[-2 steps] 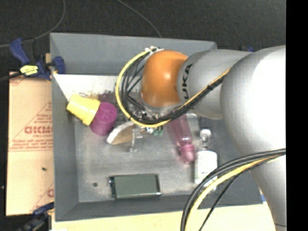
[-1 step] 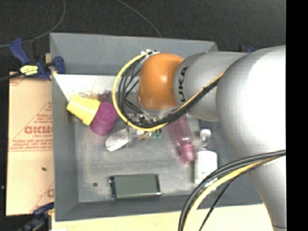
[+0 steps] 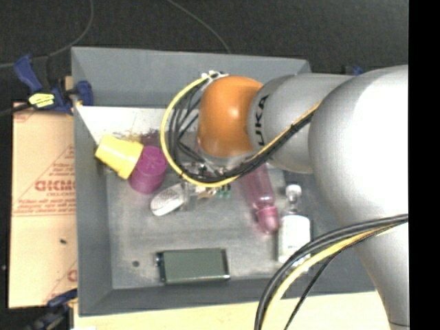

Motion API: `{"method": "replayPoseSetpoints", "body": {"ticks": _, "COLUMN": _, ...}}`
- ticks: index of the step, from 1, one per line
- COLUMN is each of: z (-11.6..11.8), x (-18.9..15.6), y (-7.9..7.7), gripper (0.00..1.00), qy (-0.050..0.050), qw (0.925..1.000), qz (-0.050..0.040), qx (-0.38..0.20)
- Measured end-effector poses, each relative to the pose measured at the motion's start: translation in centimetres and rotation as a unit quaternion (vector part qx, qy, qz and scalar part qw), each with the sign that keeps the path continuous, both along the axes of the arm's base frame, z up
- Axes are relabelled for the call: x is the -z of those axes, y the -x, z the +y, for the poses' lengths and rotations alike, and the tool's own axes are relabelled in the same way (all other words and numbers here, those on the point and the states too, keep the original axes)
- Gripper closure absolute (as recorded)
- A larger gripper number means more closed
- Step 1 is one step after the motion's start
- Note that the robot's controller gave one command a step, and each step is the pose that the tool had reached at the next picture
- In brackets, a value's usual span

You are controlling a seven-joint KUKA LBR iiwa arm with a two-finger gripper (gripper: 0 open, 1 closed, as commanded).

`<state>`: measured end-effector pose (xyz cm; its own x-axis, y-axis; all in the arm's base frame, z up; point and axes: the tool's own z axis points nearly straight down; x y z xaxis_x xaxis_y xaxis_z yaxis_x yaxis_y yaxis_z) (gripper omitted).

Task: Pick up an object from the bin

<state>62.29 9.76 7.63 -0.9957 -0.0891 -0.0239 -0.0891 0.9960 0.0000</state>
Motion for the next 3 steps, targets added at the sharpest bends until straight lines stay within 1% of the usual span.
{"method": "replayPoseSetpoints", "body": {"ticks": 1, "z": 0.0, "x": -0.2, "y": 0.0, "gripper": 1.0, "qy": 0.0, "qw": 1.0, "qz": -0.0006, "qx": 0.0}}
{"method": "replayPoseSetpoints", "body": {"ticks": 2, "z": 0.0, "x": -1.1, "y": 0.3, "gripper": 1.0, "qy": 0.0, "qw": 1.0, "qz": 0.0029, "qx": 0.001}}
{"method": "replayPoseSetpoints", "body": {"ticks": 3, "z": -0.1, "x": -3.1, "y": 0.3, "gripper": 1.0, "qy": 0.0, "qw": 1.0, "qz": 0.0036, "qx": 0.001}}
